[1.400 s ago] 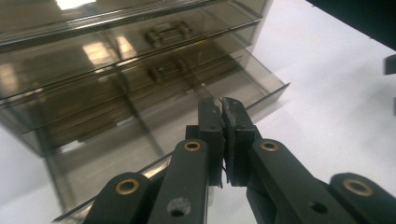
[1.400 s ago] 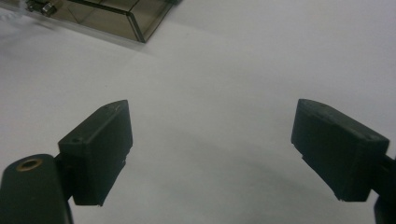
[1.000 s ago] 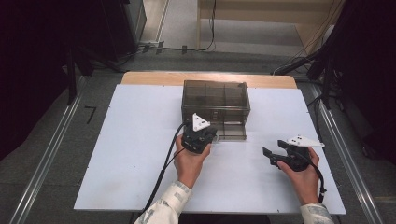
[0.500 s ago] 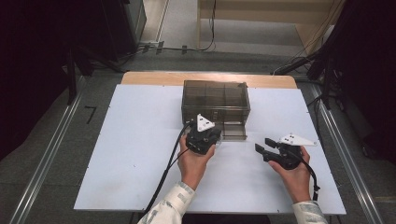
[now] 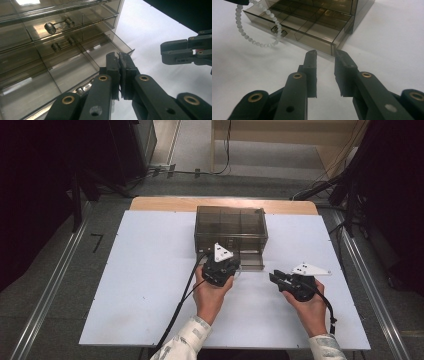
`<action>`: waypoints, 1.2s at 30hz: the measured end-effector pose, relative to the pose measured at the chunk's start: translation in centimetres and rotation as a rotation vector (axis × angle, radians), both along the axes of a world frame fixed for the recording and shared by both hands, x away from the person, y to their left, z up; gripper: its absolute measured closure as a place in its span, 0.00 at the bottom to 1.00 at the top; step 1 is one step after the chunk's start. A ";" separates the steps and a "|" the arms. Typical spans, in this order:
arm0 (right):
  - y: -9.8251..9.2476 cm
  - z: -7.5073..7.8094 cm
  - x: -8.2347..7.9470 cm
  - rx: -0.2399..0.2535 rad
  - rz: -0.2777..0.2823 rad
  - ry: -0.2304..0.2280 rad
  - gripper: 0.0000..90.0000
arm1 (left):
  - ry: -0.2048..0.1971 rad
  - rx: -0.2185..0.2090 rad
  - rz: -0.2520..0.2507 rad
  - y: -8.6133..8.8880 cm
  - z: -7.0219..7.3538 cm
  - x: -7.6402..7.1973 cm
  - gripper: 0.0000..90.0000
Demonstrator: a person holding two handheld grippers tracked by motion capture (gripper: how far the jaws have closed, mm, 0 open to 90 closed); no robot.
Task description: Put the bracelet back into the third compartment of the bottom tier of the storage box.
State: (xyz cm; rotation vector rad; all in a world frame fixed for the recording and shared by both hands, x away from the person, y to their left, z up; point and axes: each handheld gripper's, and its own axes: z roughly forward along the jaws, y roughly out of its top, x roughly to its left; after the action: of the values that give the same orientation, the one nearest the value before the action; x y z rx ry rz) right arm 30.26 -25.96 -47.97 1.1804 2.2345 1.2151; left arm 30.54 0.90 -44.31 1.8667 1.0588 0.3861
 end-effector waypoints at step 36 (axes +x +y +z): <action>3.9 0.0 1.3 0.028 0.124 -0.027 0.86 | 0.011 0.005 -0.053 -2.8 0.5 0.2 0.99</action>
State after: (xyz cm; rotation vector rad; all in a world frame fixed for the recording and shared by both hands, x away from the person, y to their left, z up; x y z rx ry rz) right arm 31.59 -22.09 -47.95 1.0424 2.3083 1.3048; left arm 30.77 -1.87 -43.82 1.8992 1.0145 0.3491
